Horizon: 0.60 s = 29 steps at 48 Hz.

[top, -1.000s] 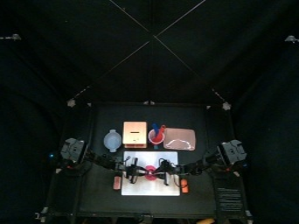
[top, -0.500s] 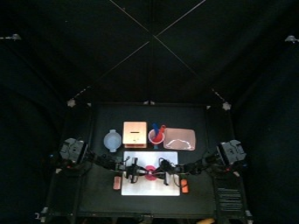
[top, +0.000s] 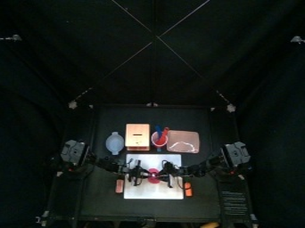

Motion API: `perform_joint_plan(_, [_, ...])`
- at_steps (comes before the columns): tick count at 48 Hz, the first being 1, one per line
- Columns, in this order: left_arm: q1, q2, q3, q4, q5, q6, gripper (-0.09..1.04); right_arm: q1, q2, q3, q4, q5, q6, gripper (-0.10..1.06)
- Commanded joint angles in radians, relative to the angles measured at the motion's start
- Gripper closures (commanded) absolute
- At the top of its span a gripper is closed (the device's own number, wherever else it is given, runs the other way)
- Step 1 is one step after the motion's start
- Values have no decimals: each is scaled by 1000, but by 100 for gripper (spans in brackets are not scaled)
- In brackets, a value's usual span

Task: Get the cutter from the drawer then cut the dough then place the extra dough in the bowl
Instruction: Cut the dough

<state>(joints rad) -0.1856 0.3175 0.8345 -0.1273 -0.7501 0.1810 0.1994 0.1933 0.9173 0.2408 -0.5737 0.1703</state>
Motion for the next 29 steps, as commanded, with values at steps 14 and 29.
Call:
perform_joint_plan(14, [20, 5, 3, -21, 37, 2, 48, -61, 12, 12, -37, 29, 5, 40])
perform_joint_plan(29, [18, 9, 32, -64, 37, 2, 48, -78, 14, -18, -69, 60, 5, 40])
